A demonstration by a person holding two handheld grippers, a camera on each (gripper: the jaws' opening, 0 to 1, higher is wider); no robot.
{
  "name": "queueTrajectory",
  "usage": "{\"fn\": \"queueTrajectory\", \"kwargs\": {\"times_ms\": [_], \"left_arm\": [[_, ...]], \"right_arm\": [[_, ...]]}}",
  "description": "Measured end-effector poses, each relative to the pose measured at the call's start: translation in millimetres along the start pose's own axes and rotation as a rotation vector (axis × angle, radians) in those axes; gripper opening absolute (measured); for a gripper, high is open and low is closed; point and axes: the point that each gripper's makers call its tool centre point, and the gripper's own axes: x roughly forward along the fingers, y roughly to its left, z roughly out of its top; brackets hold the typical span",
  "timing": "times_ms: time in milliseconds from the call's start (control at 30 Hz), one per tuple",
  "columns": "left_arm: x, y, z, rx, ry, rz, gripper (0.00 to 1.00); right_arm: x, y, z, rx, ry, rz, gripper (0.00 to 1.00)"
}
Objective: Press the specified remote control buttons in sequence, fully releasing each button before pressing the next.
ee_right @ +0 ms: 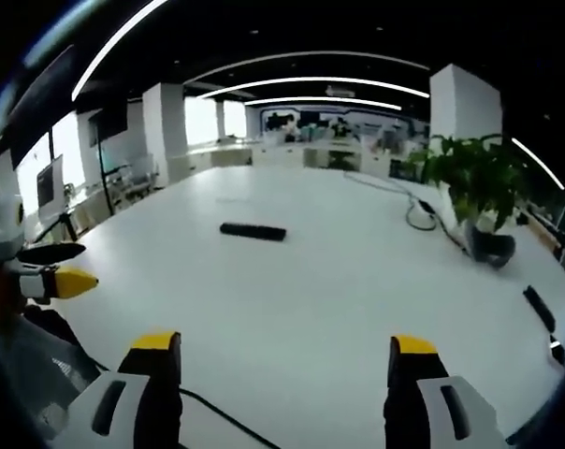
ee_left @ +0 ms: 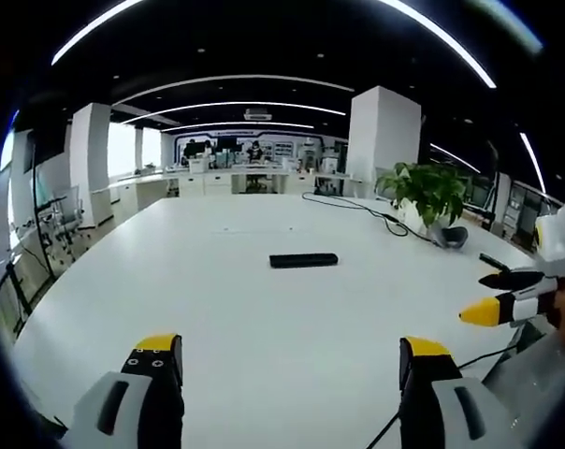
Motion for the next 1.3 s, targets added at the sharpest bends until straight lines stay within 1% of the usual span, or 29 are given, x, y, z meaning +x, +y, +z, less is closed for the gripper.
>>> {"fn": "queueTrajectory", "kwargs": {"times_ms": [200,433,600,733,967,1300], "left_arm": [[2,3.8,4.6,-0.025,-0.005,0.003,1.0],[3,4.5,6.4,-0.011,-0.003,0.008,1.0],[3,4.7,5.2,-0.012,0.013,0.007,1.0],[4,5.1,8.6,0.007,0.012,0.006,1.0],[6,14.0,19.7,0.024,-0.004,0.013,1.0],[15,21.4,24.3,0.078,-0.001,-0.006,1.0]], "right_arm": [[0,-2,6.9,-0.015,-0.016,-0.003,0.88],[0,-3,8.7,-0.028,-0.013,-0.002,0.86],[0,-4,10.9,-0.041,-0.01,0.001,0.84],[1,-5,15.3,-0.047,-0.014,0.004,0.84],[4,-8,24.0,-0.053,-0.027,0.008,0.83],[14,-9,37.9,-0.113,-0.036,0.033,0.81]]}}
